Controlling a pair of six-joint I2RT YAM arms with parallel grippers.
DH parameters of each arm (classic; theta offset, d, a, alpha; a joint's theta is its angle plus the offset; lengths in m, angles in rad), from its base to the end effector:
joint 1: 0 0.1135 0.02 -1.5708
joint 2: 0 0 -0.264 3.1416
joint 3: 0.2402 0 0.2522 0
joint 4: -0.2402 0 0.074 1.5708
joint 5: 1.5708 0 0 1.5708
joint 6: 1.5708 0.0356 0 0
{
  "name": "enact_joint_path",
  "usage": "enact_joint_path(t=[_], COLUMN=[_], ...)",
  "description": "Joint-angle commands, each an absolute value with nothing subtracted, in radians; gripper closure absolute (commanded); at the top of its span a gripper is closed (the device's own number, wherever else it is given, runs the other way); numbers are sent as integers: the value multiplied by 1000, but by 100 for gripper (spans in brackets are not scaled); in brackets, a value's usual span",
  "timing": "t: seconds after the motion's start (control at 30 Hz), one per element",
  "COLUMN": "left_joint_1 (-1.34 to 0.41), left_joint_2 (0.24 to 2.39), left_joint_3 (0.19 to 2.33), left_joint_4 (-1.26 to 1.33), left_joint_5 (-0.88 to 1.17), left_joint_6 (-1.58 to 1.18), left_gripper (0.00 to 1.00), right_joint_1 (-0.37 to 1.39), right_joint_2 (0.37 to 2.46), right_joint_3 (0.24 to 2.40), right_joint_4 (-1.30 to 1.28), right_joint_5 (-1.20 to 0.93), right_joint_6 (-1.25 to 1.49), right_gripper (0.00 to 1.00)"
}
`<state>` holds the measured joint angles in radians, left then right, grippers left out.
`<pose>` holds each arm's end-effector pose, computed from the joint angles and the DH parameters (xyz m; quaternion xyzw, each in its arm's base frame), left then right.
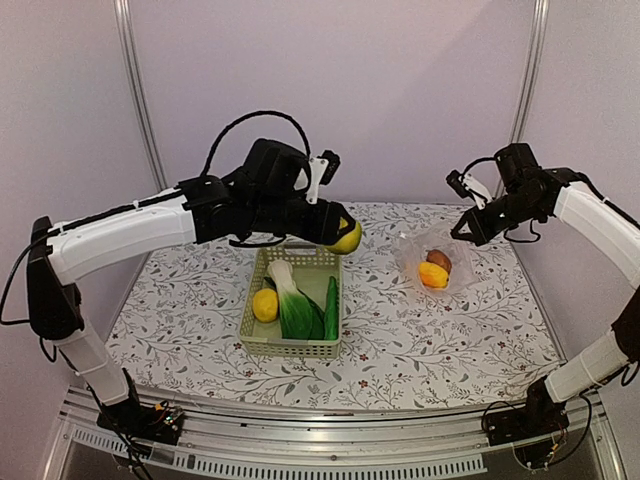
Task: Place the food in the zip-top bag and seal the zipper
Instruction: Place the fake fruit in the zipper food storage bag.
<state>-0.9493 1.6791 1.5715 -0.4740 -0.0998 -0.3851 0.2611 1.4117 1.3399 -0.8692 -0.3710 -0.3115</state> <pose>0.2299 -0.3150 0.3492 0.2220 0.8509 -0.2589 0.3996 0.2768 0.0873 0.3298 -0.3187 0.8803 0.1676 0.3087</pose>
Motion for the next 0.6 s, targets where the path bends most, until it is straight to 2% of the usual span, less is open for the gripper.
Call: enact_joint_path(t=[0.0,0.2,0.37,0.57], left_joint_1=[-1002,-1034,-1054,-1086], left_joint_2=[1659,1720,1827,1950], left_joint_3=[1550,1569,1660,1742], left_joint_4=[-187,60,110,125], left_joint_5=[-9,104,134,77], left_joint_6=[-332,-334,-327,-269], left_gripper=[60,60,60,59], right_joint_1=[281,295,304,305], right_joint_2=[1433,1456,1474,1483], right_joint_3=[1409,1466,1488,1522], right_joint_4=[-905,-945,-976,-1018], right_joint_5=[-362,-406,-478,-577], right_joint_6=[-316,-310,-303,-301], right_gripper=[100,100,100,100])
